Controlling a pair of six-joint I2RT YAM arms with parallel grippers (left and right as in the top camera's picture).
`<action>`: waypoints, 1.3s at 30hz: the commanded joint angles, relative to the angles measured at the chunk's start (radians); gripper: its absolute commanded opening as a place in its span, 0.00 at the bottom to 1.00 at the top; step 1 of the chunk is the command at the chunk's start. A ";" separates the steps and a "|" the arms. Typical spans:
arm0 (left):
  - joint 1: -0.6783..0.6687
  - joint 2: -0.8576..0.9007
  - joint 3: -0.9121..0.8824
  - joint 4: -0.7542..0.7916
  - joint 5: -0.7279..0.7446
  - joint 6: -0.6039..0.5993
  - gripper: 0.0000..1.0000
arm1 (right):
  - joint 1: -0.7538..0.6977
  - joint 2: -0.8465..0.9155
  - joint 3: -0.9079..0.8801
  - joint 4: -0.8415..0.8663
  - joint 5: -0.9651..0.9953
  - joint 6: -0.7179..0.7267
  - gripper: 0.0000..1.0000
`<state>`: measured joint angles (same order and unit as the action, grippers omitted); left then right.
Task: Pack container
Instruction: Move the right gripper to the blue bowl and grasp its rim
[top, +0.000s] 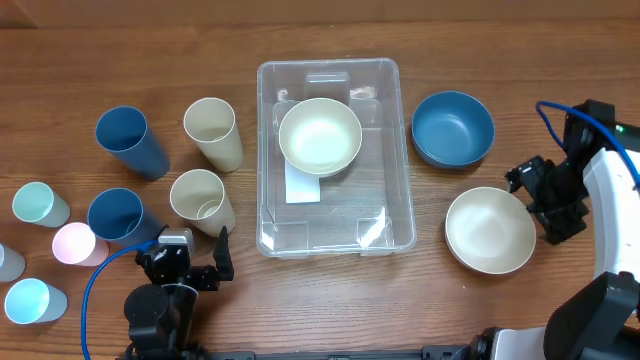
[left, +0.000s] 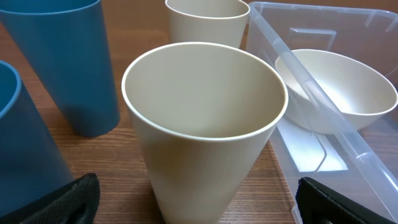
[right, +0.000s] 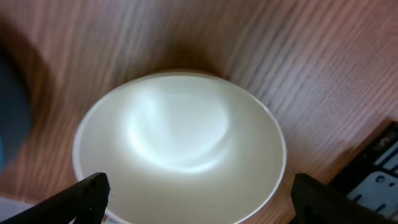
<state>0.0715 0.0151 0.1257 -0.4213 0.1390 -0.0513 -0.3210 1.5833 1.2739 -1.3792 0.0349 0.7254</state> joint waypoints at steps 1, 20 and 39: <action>-0.006 -0.010 -0.004 0.004 0.011 0.011 1.00 | -0.019 -0.008 -0.106 0.061 0.032 0.022 0.96; -0.006 -0.010 -0.004 0.004 0.011 0.011 1.00 | -0.127 -0.008 -0.376 0.257 0.021 0.165 0.20; -0.006 -0.010 -0.004 0.004 0.011 0.011 1.00 | -0.240 -0.142 -0.203 0.271 0.012 0.029 0.04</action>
<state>0.0715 0.0151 0.1257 -0.4213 0.1390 -0.0517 -0.5564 1.5333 1.0199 -1.1145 0.0334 0.7574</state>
